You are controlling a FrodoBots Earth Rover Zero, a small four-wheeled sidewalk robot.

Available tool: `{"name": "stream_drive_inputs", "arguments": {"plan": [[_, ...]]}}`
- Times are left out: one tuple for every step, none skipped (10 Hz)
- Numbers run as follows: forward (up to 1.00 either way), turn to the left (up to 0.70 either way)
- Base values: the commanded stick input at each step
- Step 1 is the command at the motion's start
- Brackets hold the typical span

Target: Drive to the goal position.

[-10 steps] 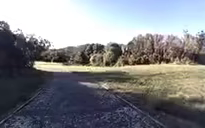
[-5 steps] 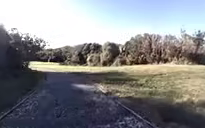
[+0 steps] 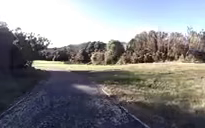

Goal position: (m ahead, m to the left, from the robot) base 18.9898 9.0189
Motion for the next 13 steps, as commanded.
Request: {"name": "stream_drive_inputs", "arguments": {"plan": [[0.5,0.0],[0.5,0.0],[0.5,0.35],[0.5,0.5],[0.5,0.5],[0.5,0.5],[0.5,0.45],[0.5,0.16],[0.5,0.04],[0.5,0.03],[0.5,0.01],[0.5,0.0],[0.5,0.0]]}}
